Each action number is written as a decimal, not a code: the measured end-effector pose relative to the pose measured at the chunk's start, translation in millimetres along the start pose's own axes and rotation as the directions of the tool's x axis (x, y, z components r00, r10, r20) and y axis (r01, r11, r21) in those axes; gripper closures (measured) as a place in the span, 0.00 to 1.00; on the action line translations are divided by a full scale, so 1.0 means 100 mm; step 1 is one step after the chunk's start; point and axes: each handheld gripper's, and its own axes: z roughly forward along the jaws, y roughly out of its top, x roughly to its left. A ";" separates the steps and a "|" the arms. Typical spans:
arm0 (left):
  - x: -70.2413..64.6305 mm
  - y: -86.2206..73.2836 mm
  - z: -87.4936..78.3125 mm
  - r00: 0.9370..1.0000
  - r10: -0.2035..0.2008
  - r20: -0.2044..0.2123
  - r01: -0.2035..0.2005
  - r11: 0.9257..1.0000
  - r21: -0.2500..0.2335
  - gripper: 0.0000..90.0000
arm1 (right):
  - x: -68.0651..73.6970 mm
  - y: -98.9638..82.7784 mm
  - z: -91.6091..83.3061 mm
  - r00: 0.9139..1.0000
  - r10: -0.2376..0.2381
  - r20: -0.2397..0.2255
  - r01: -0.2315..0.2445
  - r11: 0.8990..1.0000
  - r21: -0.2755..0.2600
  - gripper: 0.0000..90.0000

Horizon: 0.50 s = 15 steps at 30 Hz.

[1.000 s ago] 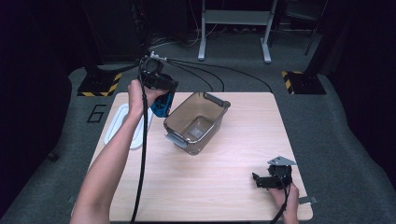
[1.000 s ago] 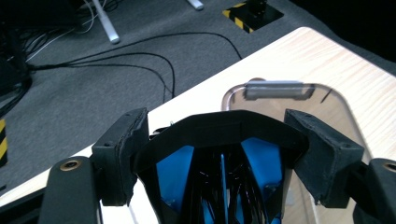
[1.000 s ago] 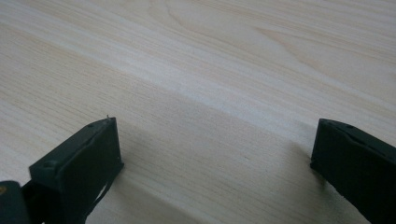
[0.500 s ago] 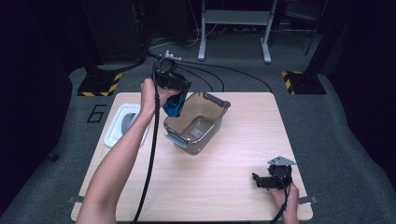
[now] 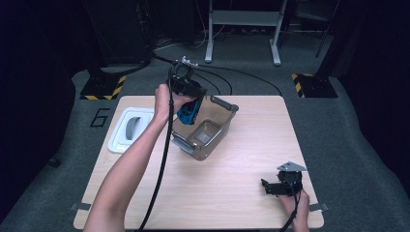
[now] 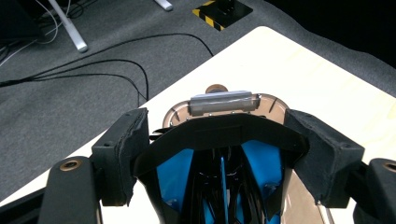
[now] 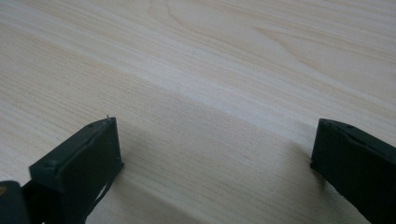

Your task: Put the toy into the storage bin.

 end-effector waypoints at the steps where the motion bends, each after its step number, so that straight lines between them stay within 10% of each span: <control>1: -0.02 -0.01 0.03 1.000 -0.001 -0.002 0.001 1.000 0.003 0.27 | 0.00 0.00 0.00 1.000 0.001 0.000 -0.001 1.000 0.000 0.01; 15: -0.06 -0.08 0.19 0.999 0.025 0.021 -0.027 0.994 0.103 0.27 | 0.00 0.00 0.00 1.000 0.003 0.000 -0.003 1.000 0.001 0.01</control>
